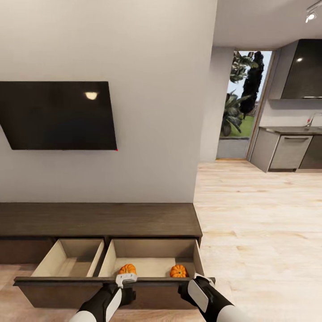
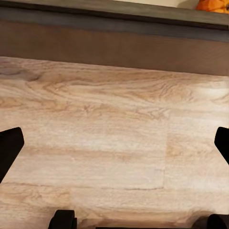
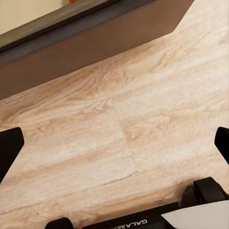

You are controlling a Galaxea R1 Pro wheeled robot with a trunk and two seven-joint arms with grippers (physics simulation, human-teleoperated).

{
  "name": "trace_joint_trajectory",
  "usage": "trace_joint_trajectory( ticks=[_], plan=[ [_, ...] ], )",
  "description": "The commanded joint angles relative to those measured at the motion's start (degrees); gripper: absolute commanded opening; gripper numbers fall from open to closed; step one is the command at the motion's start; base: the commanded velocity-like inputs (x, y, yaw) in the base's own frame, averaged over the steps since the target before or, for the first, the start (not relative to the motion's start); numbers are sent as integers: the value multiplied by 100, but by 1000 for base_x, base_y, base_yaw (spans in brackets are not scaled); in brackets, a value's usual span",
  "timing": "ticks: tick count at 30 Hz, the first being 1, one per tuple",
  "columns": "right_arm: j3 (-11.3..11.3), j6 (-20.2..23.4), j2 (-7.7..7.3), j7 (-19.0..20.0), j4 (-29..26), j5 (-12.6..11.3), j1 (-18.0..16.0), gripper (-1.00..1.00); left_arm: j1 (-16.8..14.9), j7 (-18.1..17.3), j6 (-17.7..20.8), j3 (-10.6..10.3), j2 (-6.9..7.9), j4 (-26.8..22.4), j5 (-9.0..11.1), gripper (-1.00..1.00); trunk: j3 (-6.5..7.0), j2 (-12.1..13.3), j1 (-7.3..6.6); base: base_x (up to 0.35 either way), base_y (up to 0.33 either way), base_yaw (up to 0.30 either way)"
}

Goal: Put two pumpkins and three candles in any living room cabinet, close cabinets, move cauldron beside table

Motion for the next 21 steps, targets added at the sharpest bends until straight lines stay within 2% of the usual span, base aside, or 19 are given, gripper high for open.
trace_joint_trajectory(
  ticks=[1, 7, 15, 21],
  plan=[
    [21, -3, 0, 12, 7, -2, 0, 100, 2, 0, -8, -4, -3, 7, 0, 100, -18, -42, 23, 0, 0, 0],
    [68, -11, 0, 155, 18, -2, 0, 100, 1, 25, -21, -3, -4, 18, 18, 100, -126, -282, 154, -158, 0, 0],
    [66, -18, 0, 204, 11, -12, 0, 100, 0, 47, -20, 12, -6, 10, 50, 100, -126, -282, 154, -80, -6, 0],
    [66, -14, 0, 205, 10, -11, 0, 100, 2, 52, -21, 8, -7, 14, 35, 100, -126, -282, 154, -2, -180, 0]
  ],
)
